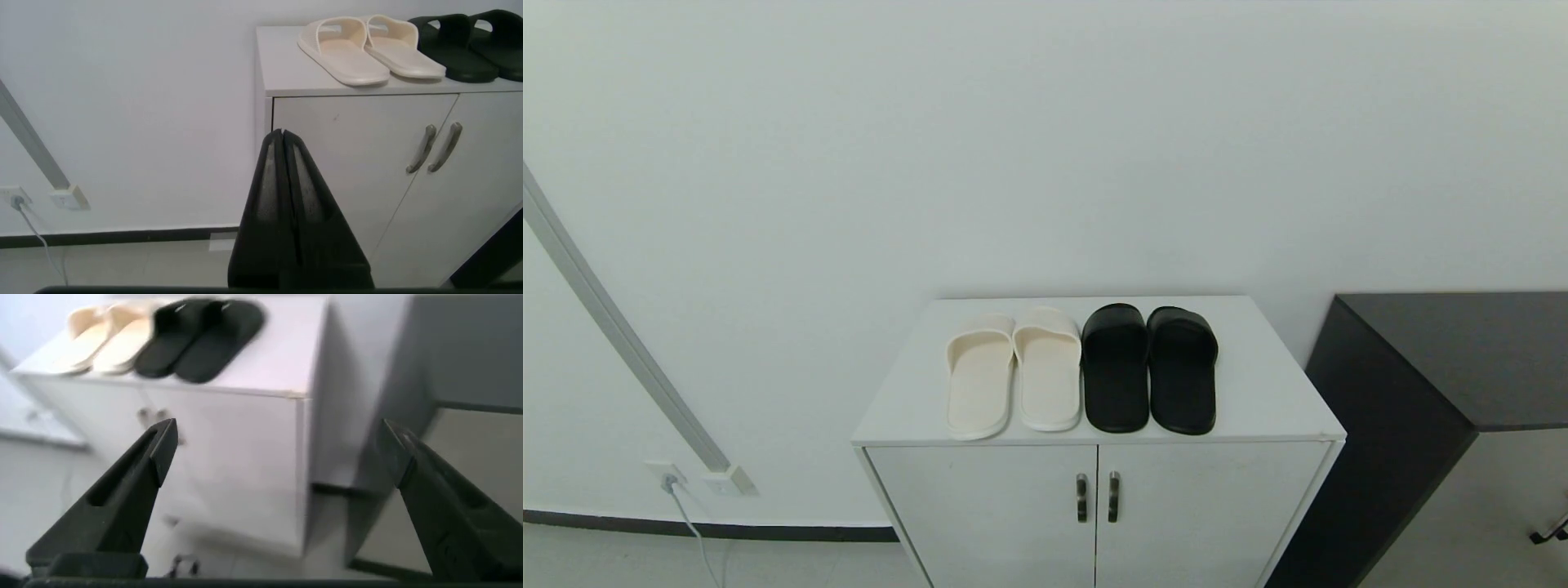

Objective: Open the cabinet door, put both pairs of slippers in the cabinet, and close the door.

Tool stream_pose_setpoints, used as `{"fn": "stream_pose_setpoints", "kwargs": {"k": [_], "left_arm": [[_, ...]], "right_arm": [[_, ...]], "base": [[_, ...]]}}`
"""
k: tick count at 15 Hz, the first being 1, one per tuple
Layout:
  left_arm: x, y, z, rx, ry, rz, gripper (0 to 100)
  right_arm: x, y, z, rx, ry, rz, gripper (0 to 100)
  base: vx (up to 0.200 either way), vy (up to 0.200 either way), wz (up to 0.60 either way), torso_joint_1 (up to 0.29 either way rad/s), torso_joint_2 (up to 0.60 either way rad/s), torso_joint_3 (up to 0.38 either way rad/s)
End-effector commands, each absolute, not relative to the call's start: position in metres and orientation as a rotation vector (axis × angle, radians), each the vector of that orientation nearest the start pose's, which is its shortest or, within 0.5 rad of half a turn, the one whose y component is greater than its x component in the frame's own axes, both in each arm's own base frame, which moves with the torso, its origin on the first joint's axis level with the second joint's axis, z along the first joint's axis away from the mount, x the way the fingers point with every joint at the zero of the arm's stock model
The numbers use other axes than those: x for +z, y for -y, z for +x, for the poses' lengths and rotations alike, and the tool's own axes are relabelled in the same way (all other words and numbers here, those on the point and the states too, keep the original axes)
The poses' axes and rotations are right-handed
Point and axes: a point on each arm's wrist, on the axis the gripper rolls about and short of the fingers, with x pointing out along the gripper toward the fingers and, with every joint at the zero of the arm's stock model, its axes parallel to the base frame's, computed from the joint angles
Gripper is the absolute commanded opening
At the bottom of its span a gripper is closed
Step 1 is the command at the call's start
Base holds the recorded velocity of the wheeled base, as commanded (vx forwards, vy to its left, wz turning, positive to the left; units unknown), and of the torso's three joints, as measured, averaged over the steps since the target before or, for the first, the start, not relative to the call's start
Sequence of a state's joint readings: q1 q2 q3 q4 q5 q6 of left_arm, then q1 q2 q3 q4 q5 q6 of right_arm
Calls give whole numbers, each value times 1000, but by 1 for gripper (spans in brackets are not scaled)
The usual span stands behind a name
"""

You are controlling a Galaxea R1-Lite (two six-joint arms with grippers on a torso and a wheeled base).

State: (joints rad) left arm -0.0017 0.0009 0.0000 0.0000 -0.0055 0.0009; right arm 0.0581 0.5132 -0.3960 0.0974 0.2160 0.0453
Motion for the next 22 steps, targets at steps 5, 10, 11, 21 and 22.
{"fn": "stream_pose_setpoints", "kwargs": {"k": [5,10,11,21,22], "left_arm": [[76,0,-23,-5,-2,-9,0],[76,0,-23,-3,-2,-9,0],[76,0,-23,-3,-2,-8,0],[76,0,-23,-11,-2,-8,0],[76,0,-23,-12,-2,-8,0]], "right_arm": [[194,-94,110,410,-368,176,100],[186,-152,158,306,-405,133,100],[182,-162,168,272,-415,124,100],[152,-224,237,96,-323,160,100],[155,-231,243,102,-310,151,100]], "base": [[0,0,0,0,0,0],[0,0,0,0,0,0],[0,0,0,0,0,0],[0,0,0,0,0,0],[0,0,0,0,0,0]]}}
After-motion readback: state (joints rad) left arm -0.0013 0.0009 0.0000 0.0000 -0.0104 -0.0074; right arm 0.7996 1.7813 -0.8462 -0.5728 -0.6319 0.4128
